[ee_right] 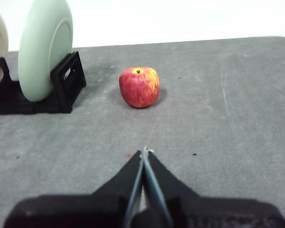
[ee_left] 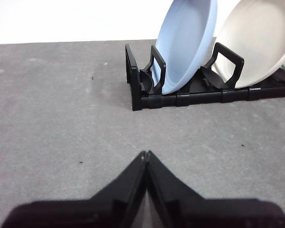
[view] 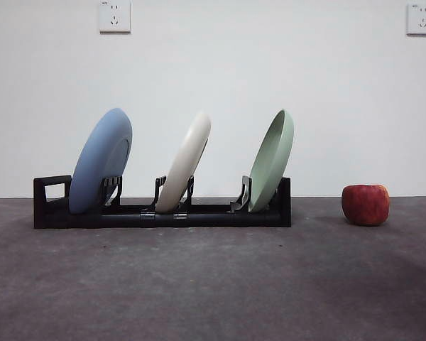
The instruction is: Take the yellow plate from the plate rack,put the plate on the table,take the apple from the table,put the apple in the plate
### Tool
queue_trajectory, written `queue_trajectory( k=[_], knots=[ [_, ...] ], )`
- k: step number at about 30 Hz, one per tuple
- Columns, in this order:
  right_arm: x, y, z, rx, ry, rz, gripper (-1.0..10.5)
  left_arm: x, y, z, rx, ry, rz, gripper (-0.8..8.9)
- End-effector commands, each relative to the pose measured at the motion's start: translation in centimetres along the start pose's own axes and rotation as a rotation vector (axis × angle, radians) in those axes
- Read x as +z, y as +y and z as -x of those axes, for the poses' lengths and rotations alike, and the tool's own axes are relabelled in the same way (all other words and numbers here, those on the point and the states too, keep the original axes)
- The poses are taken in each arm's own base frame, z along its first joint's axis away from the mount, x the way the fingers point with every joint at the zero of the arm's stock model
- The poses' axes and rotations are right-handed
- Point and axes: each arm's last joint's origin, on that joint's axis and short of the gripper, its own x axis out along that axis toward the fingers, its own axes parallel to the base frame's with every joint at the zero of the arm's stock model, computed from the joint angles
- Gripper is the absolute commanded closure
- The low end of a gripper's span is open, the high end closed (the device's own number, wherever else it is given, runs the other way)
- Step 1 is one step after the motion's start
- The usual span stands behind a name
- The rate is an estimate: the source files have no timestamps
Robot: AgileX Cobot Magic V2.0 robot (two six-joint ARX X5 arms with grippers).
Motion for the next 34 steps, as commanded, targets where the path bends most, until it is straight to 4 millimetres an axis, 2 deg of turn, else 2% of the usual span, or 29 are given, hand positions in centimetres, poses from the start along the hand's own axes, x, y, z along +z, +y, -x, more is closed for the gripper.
queue_trajectory(
  k=[1,5,11,16,23,34],
  knots=[
    [0.0,0.0,0.0,0.010,-0.006,-0.087,9.6,-0.2,0.0,-0.1,-0.002,-0.002,0.039,8.19],
    [1.2,0.1,0.4,0.016,-0.036,-0.143,9.5,0.6,-0.1,0.2,-0.022,-0.011,0.073,8.19],
    [4.2,0.3,1.6,0.033,-0.101,-0.213,9.6,2.9,-0.2,0.7,-0.054,-0.048,0.066,8.20],
    [6.8,0.6,2.4,0.071,-0.071,-0.222,9.6,5.1,-0.3,0.6,-0.084,-0.030,0.068,8.20],
    [9.9,1.0,2.4,0.105,0.081,-0.226,9.5,8.4,-0.6,-0.5,-0.229,0.029,0.080,8.20],
    [13.7,1.6,1.3,0.199,0.371,-0.213,9.5,13.6,-1.3,-3.3,-0.641,0.170,0.182,8.17]
  ],
)
